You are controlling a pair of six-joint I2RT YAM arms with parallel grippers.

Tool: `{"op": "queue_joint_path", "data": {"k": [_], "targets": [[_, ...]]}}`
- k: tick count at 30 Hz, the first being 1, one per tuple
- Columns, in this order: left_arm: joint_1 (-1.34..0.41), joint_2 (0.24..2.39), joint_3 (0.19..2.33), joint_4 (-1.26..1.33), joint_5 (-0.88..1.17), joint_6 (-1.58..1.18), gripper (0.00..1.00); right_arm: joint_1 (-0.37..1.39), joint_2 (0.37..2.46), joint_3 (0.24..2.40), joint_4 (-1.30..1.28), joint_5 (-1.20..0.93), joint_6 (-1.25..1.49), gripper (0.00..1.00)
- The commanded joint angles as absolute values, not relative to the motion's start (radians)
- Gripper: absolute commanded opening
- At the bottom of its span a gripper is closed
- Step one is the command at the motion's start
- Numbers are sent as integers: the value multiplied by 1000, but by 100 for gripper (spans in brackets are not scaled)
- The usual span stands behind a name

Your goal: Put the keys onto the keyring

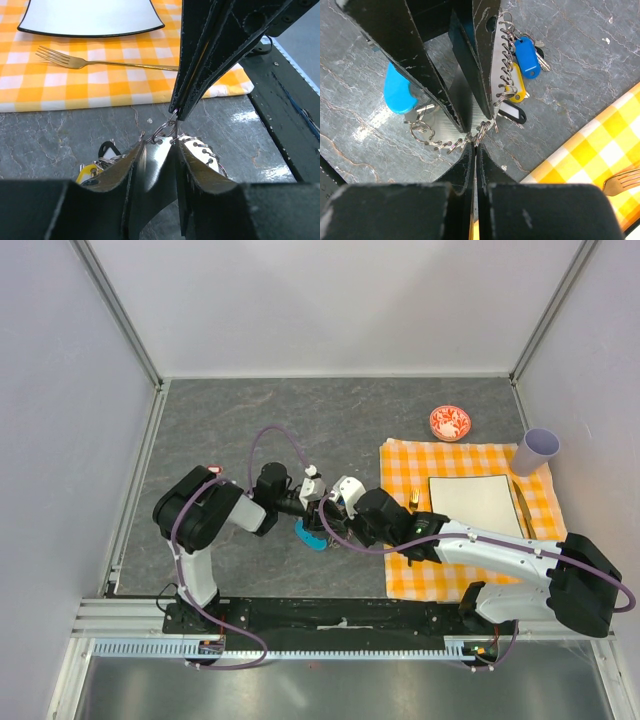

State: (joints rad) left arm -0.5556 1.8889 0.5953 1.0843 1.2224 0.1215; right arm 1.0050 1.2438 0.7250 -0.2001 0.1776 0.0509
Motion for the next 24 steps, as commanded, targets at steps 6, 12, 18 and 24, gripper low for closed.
{"op": "queue_joint_path", "data": {"k": [6,12,18,24], "targets": [[-557,1913,657,1078,1266,209,36,1003,1232,776,-164,155,43,0],[-566,1918,672,1065,1272,210,36,1003,1226,775,-163,155,44,0],[-572,1899,684,962,1278,258,13,1003,1218,772,-163,164,44,0],[-571,1816,641,962,1223,245,2,1003,1177,759,-169,201,72,0]]}}
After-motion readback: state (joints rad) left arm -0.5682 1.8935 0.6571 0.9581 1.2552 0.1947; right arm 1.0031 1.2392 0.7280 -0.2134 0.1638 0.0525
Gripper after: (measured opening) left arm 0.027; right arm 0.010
